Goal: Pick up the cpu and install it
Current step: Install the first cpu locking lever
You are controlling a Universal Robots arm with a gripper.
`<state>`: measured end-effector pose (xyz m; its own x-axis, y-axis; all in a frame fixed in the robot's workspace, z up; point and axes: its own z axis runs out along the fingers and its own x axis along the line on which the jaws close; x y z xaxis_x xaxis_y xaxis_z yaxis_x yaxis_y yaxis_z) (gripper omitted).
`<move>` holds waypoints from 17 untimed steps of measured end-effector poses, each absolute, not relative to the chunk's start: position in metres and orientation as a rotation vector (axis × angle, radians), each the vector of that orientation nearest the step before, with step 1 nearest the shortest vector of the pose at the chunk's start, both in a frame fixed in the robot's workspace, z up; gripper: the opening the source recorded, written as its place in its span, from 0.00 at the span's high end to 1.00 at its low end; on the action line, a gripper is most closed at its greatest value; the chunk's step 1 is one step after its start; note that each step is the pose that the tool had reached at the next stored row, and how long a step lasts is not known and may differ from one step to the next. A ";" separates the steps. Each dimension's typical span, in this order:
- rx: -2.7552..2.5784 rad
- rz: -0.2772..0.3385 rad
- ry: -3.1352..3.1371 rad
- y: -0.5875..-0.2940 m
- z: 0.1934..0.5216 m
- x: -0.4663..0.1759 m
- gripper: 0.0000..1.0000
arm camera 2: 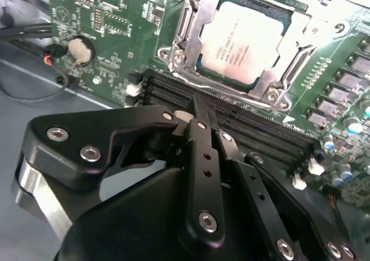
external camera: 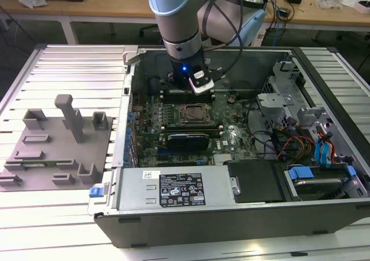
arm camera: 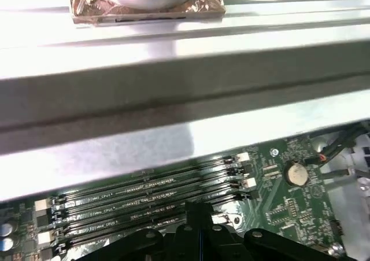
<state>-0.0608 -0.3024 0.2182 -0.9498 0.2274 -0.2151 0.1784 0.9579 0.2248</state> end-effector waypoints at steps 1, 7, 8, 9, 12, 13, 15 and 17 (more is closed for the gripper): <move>0.302 0.296 2.870 -0.302 0.221 -0.061 0.89; 0.295 0.218 2.874 -0.302 0.226 -0.061 0.89; 0.294 0.198 2.877 -0.302 0.226 -0.061 0.89; 0.294 0.183 2.879 -0.302 0.226 -0.061 0.89; 0.296 0.124 2.886 -0.302 0.226 -0.061 0.89; 0.297 0.107 2.888 -0.302 0.226 -0.061 0.89; 0.300 0.063 2.895 -0.302 0.226 -0.061 0.89; 0.302 0.033 2.899 -0.302 0.226 -0.061 0.89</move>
<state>-0.0608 -0.3024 0.2260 -0.9533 0.2058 -0.2212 0.2008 0.9786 0.0452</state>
